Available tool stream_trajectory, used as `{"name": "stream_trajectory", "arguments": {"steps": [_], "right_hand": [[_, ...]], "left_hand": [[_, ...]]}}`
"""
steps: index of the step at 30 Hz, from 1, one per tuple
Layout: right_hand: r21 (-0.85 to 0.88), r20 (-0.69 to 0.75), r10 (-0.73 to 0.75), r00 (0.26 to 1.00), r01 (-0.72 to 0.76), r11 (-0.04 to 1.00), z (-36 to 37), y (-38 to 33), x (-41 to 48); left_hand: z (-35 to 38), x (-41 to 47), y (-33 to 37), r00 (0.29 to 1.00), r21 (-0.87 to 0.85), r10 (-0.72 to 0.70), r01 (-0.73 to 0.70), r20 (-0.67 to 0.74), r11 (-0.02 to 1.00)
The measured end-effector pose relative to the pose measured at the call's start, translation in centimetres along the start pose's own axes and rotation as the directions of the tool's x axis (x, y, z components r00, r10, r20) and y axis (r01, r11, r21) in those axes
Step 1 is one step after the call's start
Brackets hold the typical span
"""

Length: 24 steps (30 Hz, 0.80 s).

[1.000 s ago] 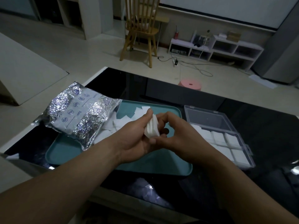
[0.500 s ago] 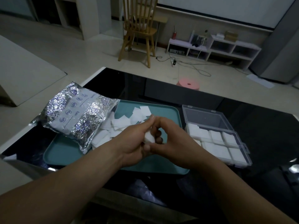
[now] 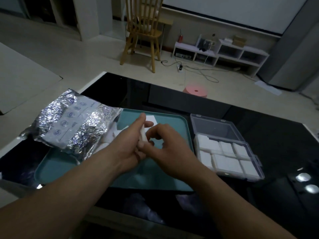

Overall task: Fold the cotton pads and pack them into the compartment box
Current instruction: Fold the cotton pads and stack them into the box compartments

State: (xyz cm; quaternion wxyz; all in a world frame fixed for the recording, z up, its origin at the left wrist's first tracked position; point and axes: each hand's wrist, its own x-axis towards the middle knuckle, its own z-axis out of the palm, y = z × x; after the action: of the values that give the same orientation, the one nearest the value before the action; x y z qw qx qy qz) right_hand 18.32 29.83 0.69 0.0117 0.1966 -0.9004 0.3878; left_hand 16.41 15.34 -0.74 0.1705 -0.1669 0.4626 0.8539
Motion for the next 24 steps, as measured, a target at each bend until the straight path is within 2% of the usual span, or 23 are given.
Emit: {"name": "stream_trajectory", "arguments": {"steps": [2, 5, 8, 11, 15, 21, 24], "right_hand": [[-0.083, -0.012, 0.001, 1.000, -0.002, 0.997, -0.1, 0.1, -0.6], [-0.131, -0.043, 0.116, 0.992, -0.121, 0.984, -1.5, 1.3, -1.3], [-0.064, -0.062, 0.186, 0.981, -0.190, 0.980, -3.0, 1.6, -2.0], [-0.100, -0.090, 0.184, 0.979, -0.193, 0.976, -3.5, 1.6, -2.4], [-0.129, -0.168, 0.225, 0.960, -0.248, 0.960, -4.7, 3.3, -2.5], [-0.146, -0.186, 0.205, 0.961, -0.233, 0.961, -5.4, 5.0, -3.6], [-0.102, -0.221, 0.213, 0.952, -0.240, 0.966, -6.5, 6.0, -3.7]], "left_hand": [[0.6, -0.1, -0.6, 0.996, -0.007, -0.039, 0.039, 0.075, 0.999], [1.7, -0.6, -1.1, 0.998, -0.036, -0.014, 0.016, 0.065, 0.999], [3.0, -0.9, -1.9, 0.999, -0.032, 0.035, -0.034, 0.026, 0.999], [4.7, -1.0, -2.8, 0.995, 0.042, 0.102, -0.102, 0.000, 0.994], [7.5, -1.2, -4.0, 0.981, 0.231, 0.191, -0.192, 0.027, 0.954], [10.7, -0.1, -6.1, 0.981, 0.323, 0.192, -0.176, -0.020, 0.930], [12.3, 0.3, -6.6, 0.967, 0.354, 0.251, -0.218, -0.049, 0.909]]}}
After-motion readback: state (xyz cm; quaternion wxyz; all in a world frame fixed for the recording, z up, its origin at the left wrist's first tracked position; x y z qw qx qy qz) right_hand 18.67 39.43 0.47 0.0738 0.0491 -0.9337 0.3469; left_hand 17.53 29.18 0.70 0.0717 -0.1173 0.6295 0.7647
